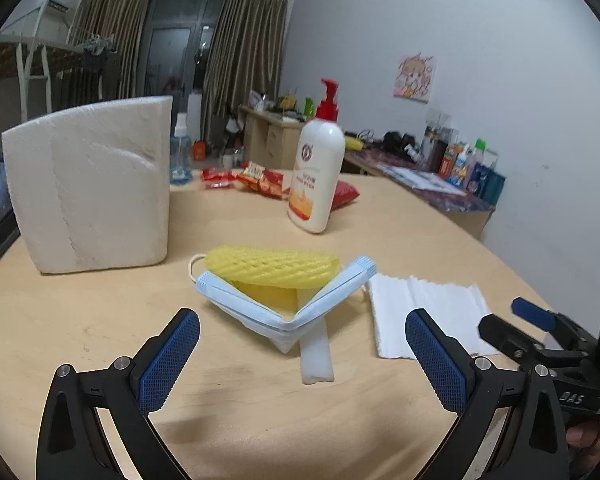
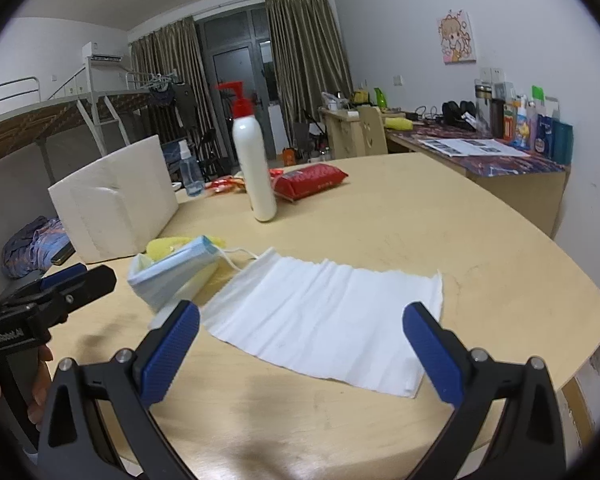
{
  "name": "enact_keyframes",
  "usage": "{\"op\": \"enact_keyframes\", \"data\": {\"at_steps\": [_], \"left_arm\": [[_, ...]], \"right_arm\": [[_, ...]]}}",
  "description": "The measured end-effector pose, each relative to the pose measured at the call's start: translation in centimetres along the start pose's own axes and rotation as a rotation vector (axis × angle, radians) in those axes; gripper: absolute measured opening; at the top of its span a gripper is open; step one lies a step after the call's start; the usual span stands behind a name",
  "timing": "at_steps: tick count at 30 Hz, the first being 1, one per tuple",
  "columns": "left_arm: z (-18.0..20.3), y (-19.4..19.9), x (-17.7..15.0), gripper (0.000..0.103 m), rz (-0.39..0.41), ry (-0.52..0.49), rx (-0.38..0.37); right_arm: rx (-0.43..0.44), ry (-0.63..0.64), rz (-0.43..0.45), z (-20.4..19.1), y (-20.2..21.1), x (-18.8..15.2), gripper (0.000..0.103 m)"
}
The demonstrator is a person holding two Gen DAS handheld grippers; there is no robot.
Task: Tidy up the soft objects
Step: 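Grasp the blue face mask with the left tool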
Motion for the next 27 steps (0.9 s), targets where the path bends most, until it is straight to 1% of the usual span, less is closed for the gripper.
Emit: {"op": "enact_keyframes", "data": {"at_steps": [4, 8, 10, 13, 14, 16, 17, 18, 19, 21, 22, 24, 26, 27], "left_arm": [[-0.3, -1.9, 0.0, 0.103, -0.056, 0.037, 0.038], [-0.6, -3.1, 0.0, 0.103, -0.087, 0.059, 0.068], [-0.7, -3.5, 0.0, 0.102, -0.088, 0.067, 0.083], [-1.2, -3.8, -0.1, 0.102, -0.062, 0.084, 0.110], [-1.3, -3.9, -0.1, 0.101, -0.068, 0.089, 0.107], [-1.5, -4.3, 0.0, 0.094, -0.085, 0.104, 0.094], [-1.7, -4.5, 0.0, 0.092, -0.089, 0.110, 0.090], [-1.7, -4.6, 0.0, 0.087, -0.096, 0.111, 0.089], [-1.8, -4.8, -0.1, 0.078, -0.108, 0.113, 0.088], [-2.0, -5.3, -0.2, 0.071, -0.142, 0.122, 0.072], [-1.9, -5.4, -0.3, 0.065, -0.151, 0.122, 0.073], [-2.0, -5.4, -0.3, 0.055, -0.155, 0.121, 0.062], [-1.8, -5.4, -0.3, 0.050, -0.156, 0.118, 0.053], [-1.8, -5.3, -0.3, 0.043, -0.155, 0.118, 0.048]], "right_arm": [[0.005, -0.006, 0.000, 0.5, -0.2, 0.1, 0.103], [0.008, -0.008, 0.000, 1.0, -0.5, 0.3, 0.103], [0.011, -0.010, -0.004, 1.1, -0.7, 0.2, 0.103], [0.013, -0.015, -0.013, 1.3, -1.1, 0.1, 0.103], [0.015, -0.015, -0.017, 1.4, -1.2, 0.0, 0.103], [0.017, -0.012, -0.027, 1.4, -1.6, -0.1, 0.103], [0.018, -0.010, -0.031, 1.4, -1.7, -0.1, 0.103], [0.020, -0.009, -0.034, 1.4, -1.8, -0.1, 0.103], [0.021, -0.006, -0.040, 1.3, -2.0, -0.1, 0.103], [0.020, -0.005, -0.049, 1.3, -2.3, -0.1, 0.103], [0.023, -0.004, -0.053, 1.3, -2.4, -0.1, 0.103], [0.022, -0.001, -0.057, 1.3, -2.5, -0.1, 0.103], [0.024, 0.002, -0.059, 1.2, -2.6, 0.0, 0.103], [0.023, 0.002, -0.059, 1.3, -2.6, 0.0, 0.103]]}}
Point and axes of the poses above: each gripper's, at about its wrist camera, not at the fingertips, and y roughly against the way its jaws point, z to its right, x to its top, the point moved 1 cm from there along -y, roughly the way its jaws point, and after that the axes turned 14 degrees about y, right-handed, at the moved point
